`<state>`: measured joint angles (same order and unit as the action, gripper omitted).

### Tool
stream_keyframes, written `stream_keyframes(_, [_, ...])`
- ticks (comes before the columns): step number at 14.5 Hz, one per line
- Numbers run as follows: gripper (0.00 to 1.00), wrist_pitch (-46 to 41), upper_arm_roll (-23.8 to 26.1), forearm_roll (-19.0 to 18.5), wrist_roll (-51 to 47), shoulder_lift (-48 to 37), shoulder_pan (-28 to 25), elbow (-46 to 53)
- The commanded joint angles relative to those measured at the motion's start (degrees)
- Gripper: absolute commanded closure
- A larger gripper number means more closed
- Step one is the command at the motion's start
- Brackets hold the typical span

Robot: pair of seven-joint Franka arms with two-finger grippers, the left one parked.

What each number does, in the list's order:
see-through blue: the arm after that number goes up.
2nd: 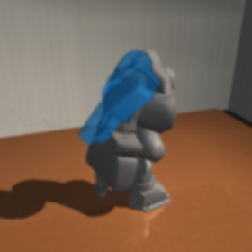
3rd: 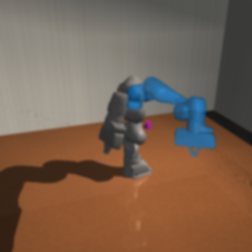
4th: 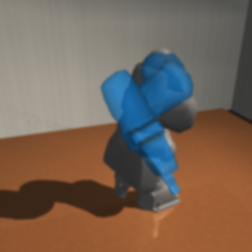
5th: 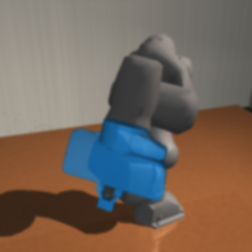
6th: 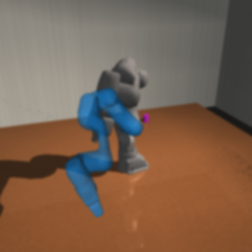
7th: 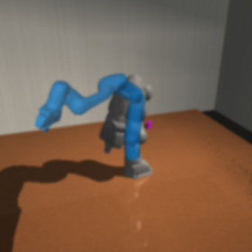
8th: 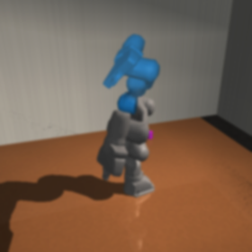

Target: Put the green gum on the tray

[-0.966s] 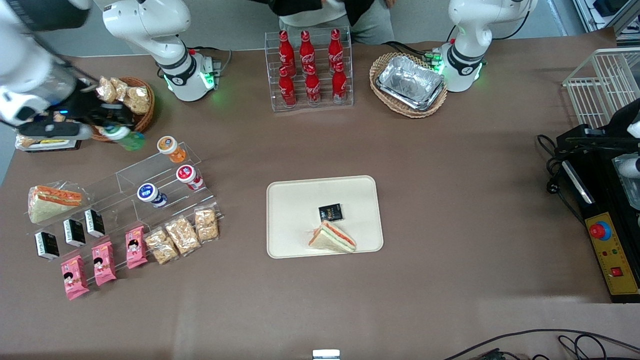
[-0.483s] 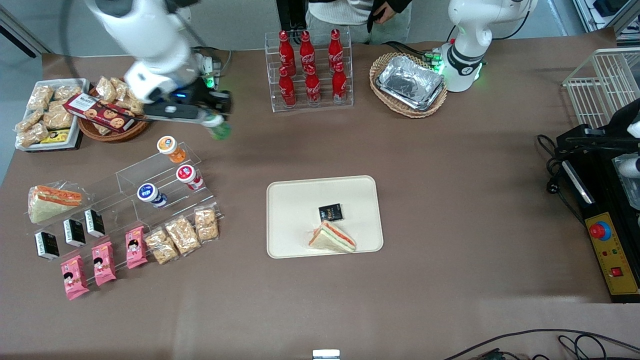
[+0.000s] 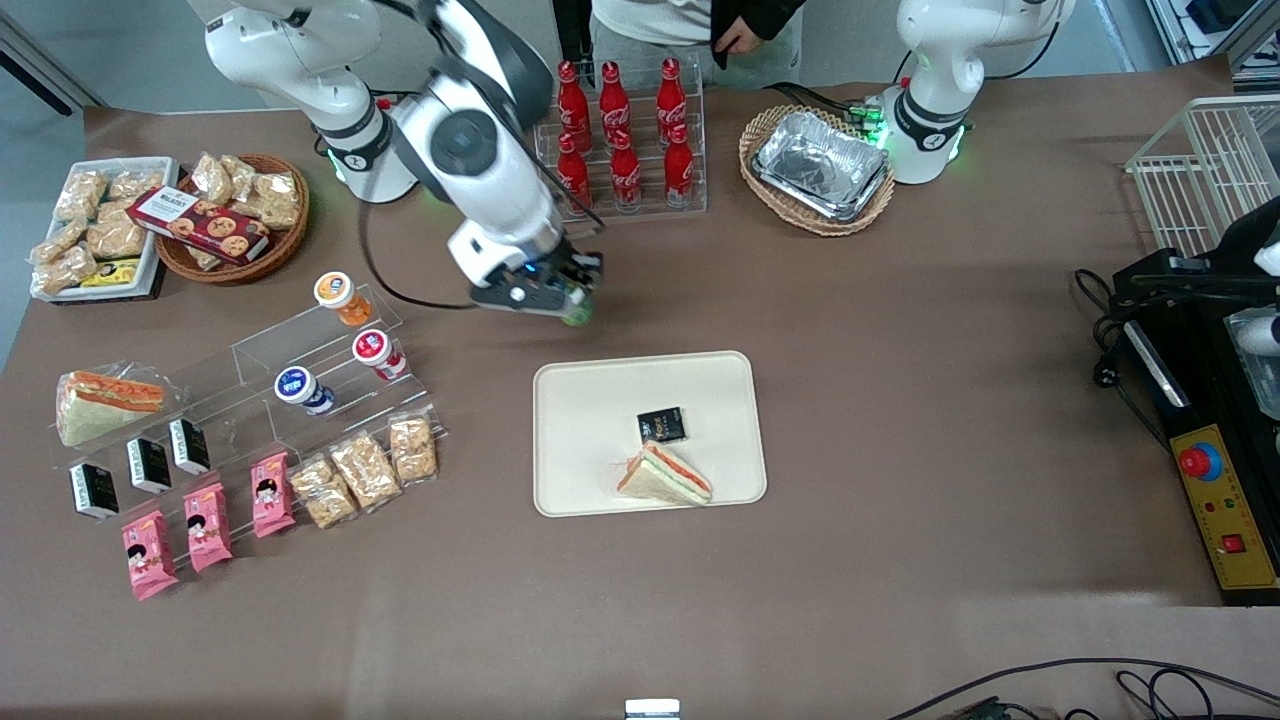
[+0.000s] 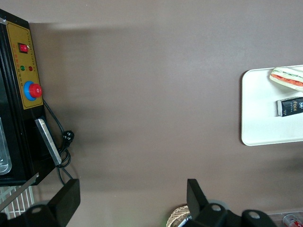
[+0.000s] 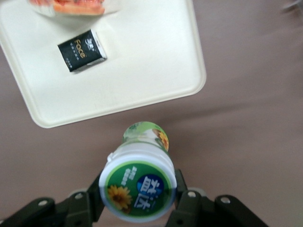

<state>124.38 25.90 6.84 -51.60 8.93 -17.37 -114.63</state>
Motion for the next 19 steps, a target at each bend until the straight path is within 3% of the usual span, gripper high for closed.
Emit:
stream_keyframes(1, [0.85,9.8,-0.1,-7.3,-5.1,10.1,-1.7,0.6])
stream_keyframes(4, [0.85,16.4,-0.5,-13.9,-6.5,17.2,-1.3,0.7])
stream_keyframes(9, [0.83,24.4,-3.2,-17.1,-6.4,22.7,-1.5,0.9])
stream_keyframes(10, [0.72,24.5,-3.4,-17.6,-6.4,23.4,-1.4,1.2])
stream_keyframes(11, [0.44,24.5,-4.0,-17.6,-6.4,23.8,-1.4,1.3])
stream_keyframes(12, [0.34,24.5,-4.2,-17.6,-6.4,23.9,-1.4,1.3])
stream_keyframes(13, [0.08,24.5,-4.3,-17.6,-6.5,23.9,-1.3,1.3])
stream_keyframes(14, [0.0,24.4,-4.3,-17.6,-6.5,23.9,-1.0,1.3])
stream_keyframes(17, [0.0,24.0,-4.2,-17.6,-6.3,23.2,-0.6,1.2])
stream_keyframes(19, [0.0,18.6,-4.1,-17.5,-6.2,17.5,-0.2,1.0])
